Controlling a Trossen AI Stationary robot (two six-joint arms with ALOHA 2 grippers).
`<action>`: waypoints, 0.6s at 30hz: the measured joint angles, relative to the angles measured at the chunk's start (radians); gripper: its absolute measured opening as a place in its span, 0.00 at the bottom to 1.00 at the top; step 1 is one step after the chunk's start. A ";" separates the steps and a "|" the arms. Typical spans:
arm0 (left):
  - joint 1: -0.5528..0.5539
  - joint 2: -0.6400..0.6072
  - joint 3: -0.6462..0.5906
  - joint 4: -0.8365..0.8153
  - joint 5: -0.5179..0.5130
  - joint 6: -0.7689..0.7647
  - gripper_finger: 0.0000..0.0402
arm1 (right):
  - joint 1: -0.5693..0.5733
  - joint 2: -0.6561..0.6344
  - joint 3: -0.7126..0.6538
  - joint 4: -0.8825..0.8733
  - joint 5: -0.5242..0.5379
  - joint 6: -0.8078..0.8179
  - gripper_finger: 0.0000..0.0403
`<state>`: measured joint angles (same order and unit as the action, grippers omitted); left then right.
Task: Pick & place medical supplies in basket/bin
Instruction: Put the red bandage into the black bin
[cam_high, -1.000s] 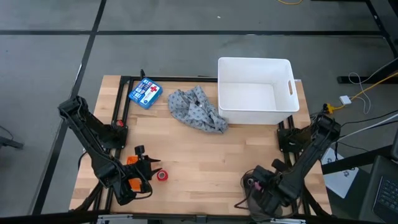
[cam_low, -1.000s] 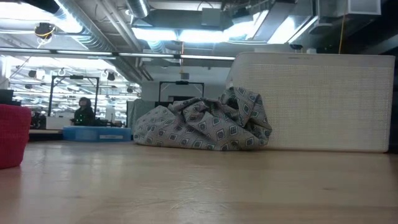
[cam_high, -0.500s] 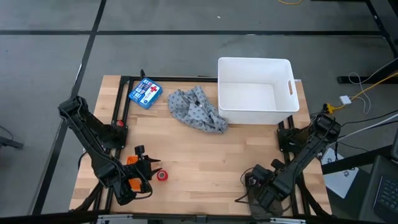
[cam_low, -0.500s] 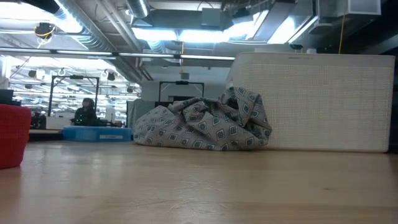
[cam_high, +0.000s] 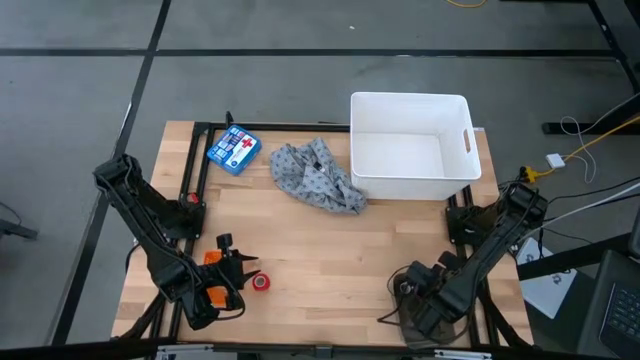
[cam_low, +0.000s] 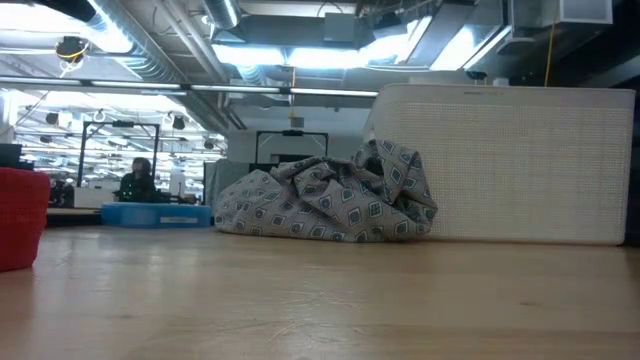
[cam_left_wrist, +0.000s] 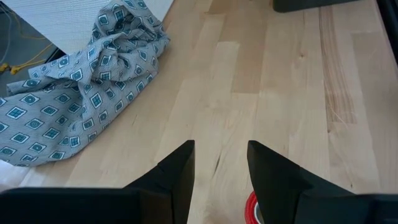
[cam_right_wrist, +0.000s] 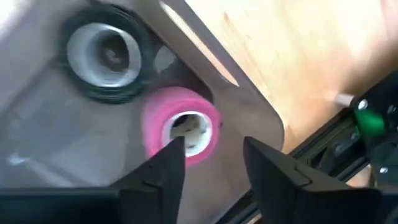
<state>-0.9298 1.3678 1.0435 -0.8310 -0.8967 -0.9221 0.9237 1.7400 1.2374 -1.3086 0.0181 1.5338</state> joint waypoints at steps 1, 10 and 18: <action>0.000 0.000 0.000 0.000 0.000 0.000 0.36 | 0.000 0.000 0.029 -0.017 0.012 -0.010 0.43; 0.000 0.000 0.000 0.000 0.000 -0.009 0.36 | 0.016 -0.001 0.341 -0.124 0.403 -0.212 0.51; 0.000 0.000 0.000 0.000 0.000 -0.009 0.36 | 0.023 -0.002 0.649 -0.104 0.593 -0.416 0.49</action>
<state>-0.9298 1.3678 1.0435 -0.8307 -0.8963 -0.9309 0.9469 1.7377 1.8861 -1.4129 0.6112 1.1180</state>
